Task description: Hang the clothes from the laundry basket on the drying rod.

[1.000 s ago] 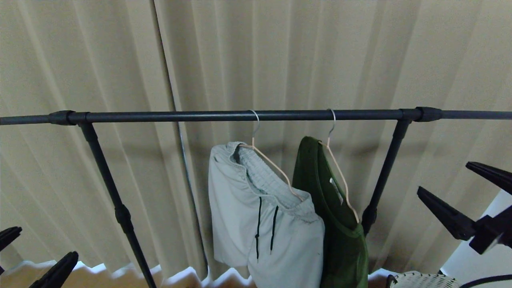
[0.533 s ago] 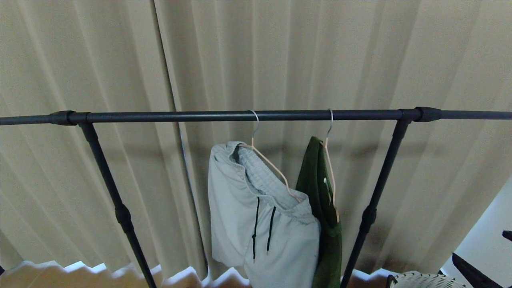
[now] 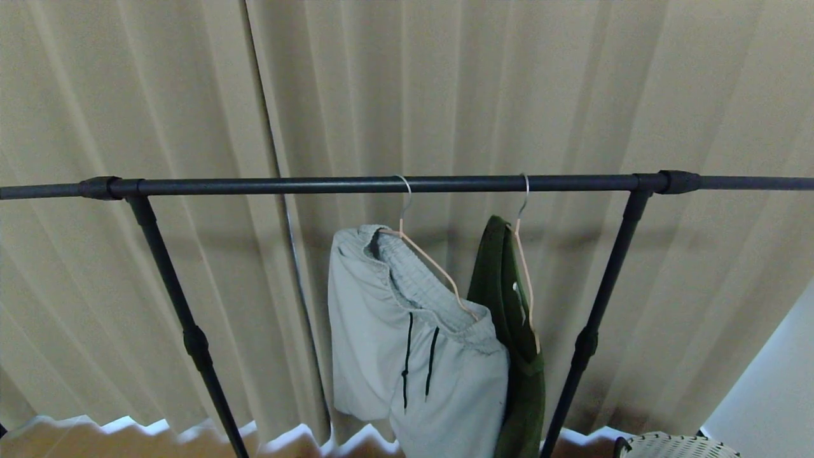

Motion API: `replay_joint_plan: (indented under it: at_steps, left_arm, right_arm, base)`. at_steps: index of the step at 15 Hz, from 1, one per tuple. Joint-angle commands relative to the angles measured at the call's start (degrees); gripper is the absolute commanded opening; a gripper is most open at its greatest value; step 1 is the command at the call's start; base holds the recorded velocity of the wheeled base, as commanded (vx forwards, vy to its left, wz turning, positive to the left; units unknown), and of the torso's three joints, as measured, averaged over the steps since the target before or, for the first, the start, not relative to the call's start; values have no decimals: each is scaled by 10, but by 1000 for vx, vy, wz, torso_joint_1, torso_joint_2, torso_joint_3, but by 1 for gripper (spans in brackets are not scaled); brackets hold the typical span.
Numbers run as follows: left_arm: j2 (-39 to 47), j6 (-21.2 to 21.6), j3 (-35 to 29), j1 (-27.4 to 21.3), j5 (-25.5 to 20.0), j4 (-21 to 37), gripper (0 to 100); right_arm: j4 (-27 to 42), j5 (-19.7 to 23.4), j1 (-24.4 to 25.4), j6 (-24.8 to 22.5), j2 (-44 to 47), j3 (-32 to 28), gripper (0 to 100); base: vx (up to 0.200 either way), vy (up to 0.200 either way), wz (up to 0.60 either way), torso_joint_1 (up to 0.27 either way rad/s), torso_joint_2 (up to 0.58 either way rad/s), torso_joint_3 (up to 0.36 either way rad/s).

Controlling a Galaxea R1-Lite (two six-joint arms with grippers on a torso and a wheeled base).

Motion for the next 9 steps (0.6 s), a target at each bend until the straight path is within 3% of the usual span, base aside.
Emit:
replay_joint_plan:
  at_steps: [1,3,5,7,9]
  left_arm:
    - [-3,-3,11,0,-37,-2,100]
    - [-10,-1,11,4,-39,-2,100]
    - [-37,-3,11,15,-37,-3,100]
    - [-37,-11,11,15,-27,-3,100]
    - [-37,-12,11,15,-27,-2,100]
  right_arm:
    - [41,42,5,1,-157,2,100]
    - [19,80,-6,16,-170,7,100]
    - [-30,86,-6,49,-170,28,100]
    - [-54,93,-6,52,-170,65,100]
    - [-47,93,-6,60,-170,65,100]
  base:
    - [0,0,0,0,0,0]
    - [0,0,0,0,0,0]
    - [0,0,0,0,0,0]
    - [0,0,0,0,0,0]
    - [0,0,0,0,0,0]
